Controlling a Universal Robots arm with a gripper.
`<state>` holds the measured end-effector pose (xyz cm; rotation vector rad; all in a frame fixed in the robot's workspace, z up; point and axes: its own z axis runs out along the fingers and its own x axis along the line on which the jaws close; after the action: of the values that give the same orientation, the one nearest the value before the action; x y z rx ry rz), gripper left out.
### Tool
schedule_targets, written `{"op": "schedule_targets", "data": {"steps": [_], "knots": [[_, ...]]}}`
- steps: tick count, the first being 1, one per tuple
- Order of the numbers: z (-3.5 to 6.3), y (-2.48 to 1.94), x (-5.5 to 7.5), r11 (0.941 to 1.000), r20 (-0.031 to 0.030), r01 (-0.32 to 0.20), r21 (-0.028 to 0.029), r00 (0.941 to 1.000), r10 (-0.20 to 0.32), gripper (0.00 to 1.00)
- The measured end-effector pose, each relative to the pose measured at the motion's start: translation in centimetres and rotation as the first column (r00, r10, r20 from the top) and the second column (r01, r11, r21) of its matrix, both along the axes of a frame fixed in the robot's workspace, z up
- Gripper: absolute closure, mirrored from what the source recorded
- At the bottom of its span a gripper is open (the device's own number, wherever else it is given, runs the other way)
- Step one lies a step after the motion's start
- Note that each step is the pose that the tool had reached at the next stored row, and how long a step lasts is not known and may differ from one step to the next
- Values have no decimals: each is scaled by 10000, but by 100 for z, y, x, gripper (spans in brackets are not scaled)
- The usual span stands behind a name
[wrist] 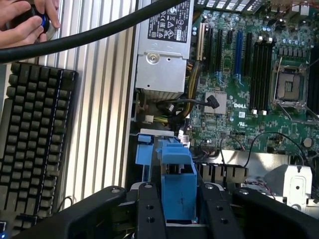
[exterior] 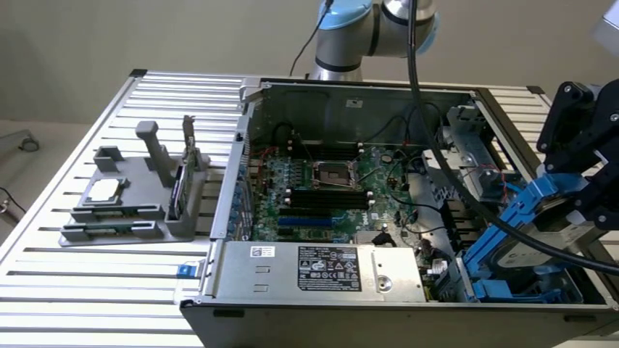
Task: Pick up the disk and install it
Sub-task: 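Insert the disk into the insertion slot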
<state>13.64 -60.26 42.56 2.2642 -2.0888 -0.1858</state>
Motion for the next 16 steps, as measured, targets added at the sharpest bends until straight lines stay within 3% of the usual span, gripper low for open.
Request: {"op": "schedule_targets", "data": {"steps": [8, 16], "knots": [[63, -10, 1, 10000, -187, -19, -4, 9998, 19, 67], [58, -23, 1, 10000, -256, -35, -47, 9997, 34, 67]]}}
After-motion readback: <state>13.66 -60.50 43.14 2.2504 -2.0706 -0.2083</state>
